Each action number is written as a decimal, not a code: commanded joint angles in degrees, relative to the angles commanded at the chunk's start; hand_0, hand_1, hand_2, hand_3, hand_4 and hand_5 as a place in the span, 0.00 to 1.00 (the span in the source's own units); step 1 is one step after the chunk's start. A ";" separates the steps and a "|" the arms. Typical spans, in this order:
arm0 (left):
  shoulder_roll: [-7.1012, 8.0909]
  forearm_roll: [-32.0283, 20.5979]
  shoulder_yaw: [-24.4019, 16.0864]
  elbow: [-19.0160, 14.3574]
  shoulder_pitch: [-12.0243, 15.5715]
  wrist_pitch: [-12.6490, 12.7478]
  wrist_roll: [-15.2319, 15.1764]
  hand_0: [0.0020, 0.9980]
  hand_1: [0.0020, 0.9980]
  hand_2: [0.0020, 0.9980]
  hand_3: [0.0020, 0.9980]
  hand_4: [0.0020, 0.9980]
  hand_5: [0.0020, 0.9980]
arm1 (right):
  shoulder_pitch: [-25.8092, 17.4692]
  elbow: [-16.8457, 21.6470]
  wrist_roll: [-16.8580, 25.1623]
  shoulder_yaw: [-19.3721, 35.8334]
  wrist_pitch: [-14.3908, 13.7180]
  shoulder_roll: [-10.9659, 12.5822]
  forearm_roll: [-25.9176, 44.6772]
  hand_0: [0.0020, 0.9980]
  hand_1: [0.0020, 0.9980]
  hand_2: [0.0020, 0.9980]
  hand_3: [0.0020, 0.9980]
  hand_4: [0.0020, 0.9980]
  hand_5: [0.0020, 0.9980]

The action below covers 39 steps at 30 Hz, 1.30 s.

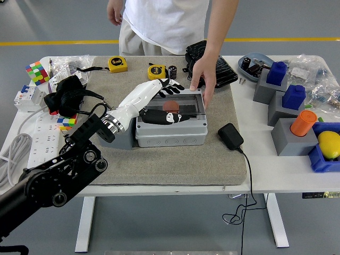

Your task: Fetch the battery,place it into the box,close the lid of the box

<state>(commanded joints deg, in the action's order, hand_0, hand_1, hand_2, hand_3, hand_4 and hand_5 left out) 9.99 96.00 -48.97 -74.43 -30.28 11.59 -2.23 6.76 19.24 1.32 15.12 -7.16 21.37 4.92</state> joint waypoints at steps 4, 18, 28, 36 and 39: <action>-0.32 -4.92 -4.81 -0.92 1.82 0.51 -1.59 0.51 0.67 0.69 0.71 1.00 0.49 | -0.03 -0.02 -0.03 -0.08 0.02 0.02 0.09 0.55 0.58 0.57 0.54 0.92 0.47; -1.56 -9.89 -22.33 0.29 9.69 0.13 -1.37 0.53 0.68 0.69 0.70 1.00 0.49 | 0.04 -0.10 -0.17 -0.41 0.06 0.26 0.36 0.55 0.58 0.57 0.54 0.92 0.47; -1.70 -10.72 -28.10 0.29 12.78 0.15 -2.03 0.54 0.67 0.69 0.71 1.00 0.49 | 0.87 -0.04 -0.60 -0.39 0.18 0.70 0.26 0.56 0.58 0.57 0.54 0.92 0.47; -1.76 -12.38 -30.39 0.33 13.89 0.09 -2.56 0.57 0.68 0.69 0.70 1.00 0.48 | 1.22 -0.13 -1.72 -1.03 0.60 0.95 0.38 0.56 0.59 0.58 0.54 0.92 0.47; -1.81 -12.27 -30.74 0.44 14.01 0.06 -2.52 0.57 0.68 0.69 0.70 1.00 0.48 | 1.26 -0.15 -1.87 -1.20 0.63 0.99 0.41 0.56 0.59 0.58 0.54 0.92 0.47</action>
<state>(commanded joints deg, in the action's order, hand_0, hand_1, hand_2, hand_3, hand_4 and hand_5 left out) 8.18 83.73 -79.71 -73.99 -16.27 11.66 -4.75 8.02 19.10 -0.55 13.93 -6.53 22.36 5.33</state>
